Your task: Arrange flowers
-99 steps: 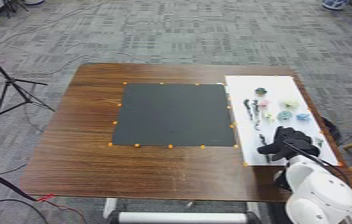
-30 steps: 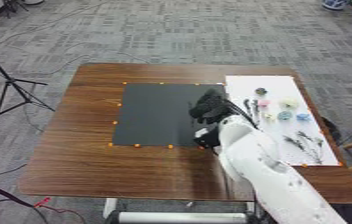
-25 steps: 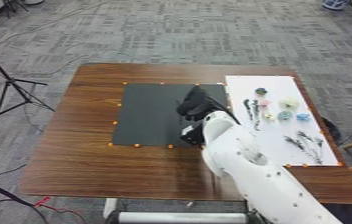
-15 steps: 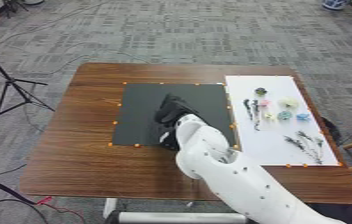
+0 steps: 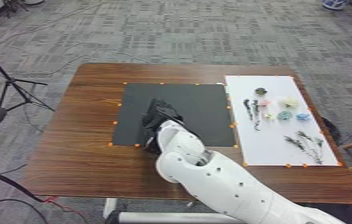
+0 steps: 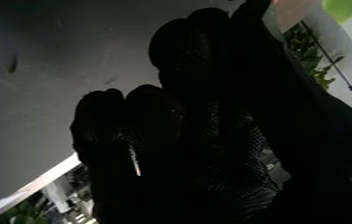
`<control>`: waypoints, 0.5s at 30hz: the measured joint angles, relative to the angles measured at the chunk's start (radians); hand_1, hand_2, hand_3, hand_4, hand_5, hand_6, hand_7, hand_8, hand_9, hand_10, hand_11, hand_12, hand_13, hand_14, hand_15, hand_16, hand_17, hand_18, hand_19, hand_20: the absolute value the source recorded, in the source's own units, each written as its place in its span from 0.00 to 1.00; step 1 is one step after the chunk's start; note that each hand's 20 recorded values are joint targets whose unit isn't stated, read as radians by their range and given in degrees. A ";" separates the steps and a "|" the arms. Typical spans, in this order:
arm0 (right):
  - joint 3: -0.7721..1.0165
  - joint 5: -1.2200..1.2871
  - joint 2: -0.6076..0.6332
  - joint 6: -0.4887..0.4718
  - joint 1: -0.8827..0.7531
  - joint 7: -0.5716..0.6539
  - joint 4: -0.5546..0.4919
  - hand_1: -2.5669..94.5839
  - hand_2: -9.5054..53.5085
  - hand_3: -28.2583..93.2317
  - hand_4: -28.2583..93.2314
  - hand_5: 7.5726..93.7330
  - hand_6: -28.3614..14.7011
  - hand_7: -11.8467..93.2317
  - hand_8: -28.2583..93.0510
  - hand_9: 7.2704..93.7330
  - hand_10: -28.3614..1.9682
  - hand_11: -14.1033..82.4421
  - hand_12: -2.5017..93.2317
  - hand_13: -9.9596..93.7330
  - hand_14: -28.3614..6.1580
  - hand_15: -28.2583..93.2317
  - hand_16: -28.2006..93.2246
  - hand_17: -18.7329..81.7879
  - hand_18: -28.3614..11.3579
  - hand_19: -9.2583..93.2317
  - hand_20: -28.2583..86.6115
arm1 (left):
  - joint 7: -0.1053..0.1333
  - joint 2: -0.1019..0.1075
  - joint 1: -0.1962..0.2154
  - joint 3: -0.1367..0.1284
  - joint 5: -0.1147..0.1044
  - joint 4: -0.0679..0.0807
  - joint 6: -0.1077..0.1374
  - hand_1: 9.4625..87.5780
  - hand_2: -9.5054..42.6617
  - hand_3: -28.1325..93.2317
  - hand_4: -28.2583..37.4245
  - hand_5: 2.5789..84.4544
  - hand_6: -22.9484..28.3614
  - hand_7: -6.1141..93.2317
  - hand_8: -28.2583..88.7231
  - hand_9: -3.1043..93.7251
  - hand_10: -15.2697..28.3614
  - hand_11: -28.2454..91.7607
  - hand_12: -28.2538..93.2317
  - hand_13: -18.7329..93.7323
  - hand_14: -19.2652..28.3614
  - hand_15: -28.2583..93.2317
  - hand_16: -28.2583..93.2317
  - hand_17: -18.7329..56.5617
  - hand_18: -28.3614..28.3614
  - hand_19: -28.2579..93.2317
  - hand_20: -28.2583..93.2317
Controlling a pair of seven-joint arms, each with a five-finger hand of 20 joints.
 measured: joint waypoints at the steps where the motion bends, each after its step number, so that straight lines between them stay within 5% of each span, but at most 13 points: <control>1: -0.003 -0.003 -0.001 -0.010 0.002 0.001 0.001 0.60 0.00 0.86 0.02 0.89 0.63 0.42 0.41 0.94 0.62 0.39 0.58 0.81 0.46 0.81 0.58 0.61 0.00 1.00 0.57 | 0.000 0.001 -0.002 0.002 0.000 0.000 0.000 0.15 0.52 0.77 0.00 0.39 0.60 0.10 0.19 0.32 0.63 0.29 0.32 0.34 0.64 0.35 0.20 0.20 0.68 0.39 0.32; 15: -0.070 -0.057 -0.015 -0.028 0.011 -0.003 0.030 0.59 0.00 0.83 0.00 0.86 0.63 0.43 0.39 0.94 0.62 0.38 0.57 0.81 0.47 0.81 0.55 0.61 0.00 1.00 0.57 | 0.003 0.012 -0.031 0.026 0.003 0.010 0.001 0.15 0.52 0.78 0.00 0.39 0.60 0.10 0.19 0.32 0.63 0.30 0.32 0.34 0.64 0.35 0.20 0.20 0.68 0.39 0.32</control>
